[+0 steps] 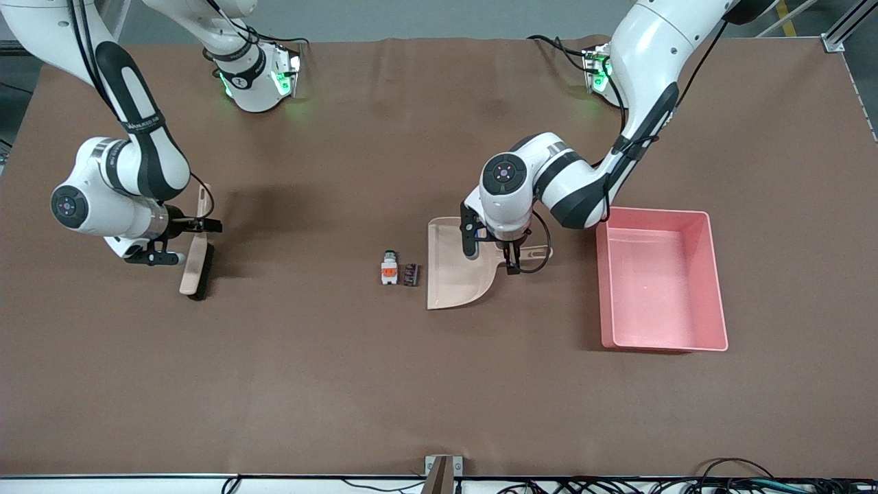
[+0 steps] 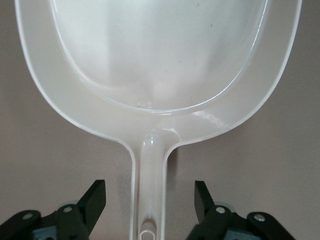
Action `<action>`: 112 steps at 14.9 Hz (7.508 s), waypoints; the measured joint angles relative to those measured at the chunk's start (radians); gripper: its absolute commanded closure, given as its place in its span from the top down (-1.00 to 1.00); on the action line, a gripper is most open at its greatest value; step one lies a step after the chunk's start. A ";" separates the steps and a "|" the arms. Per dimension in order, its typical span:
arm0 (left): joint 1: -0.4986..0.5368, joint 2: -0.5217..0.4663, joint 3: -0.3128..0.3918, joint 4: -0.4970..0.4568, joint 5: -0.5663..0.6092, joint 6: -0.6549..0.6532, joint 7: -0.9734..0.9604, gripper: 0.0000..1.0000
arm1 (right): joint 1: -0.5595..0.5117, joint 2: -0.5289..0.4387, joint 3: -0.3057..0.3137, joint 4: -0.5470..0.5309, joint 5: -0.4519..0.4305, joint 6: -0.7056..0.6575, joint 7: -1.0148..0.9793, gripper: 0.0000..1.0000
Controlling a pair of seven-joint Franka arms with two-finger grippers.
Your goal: Clean e-waste and dump in bin
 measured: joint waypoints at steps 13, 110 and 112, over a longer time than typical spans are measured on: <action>-0.010 0.038 0.000 0.020 0.027 0.003 -0.001 0.54 | -0.001 -0.035 -0.005 -0.024 -0.002 -0.016 -0.021 0.21; -0.083 0.118 0.007 0.129 0.121 -0.064 -0.017 -0.69 | 0.625 -0.049 0.022 0.043 0.240 0.170 0.642 -0.99; -0.083 0.119 0.007 0.131 0.121 -0.066 -0.017 -0.70 | 0.669 -0.017 0.022 0.061 0.242 0.188 0.650 -0.99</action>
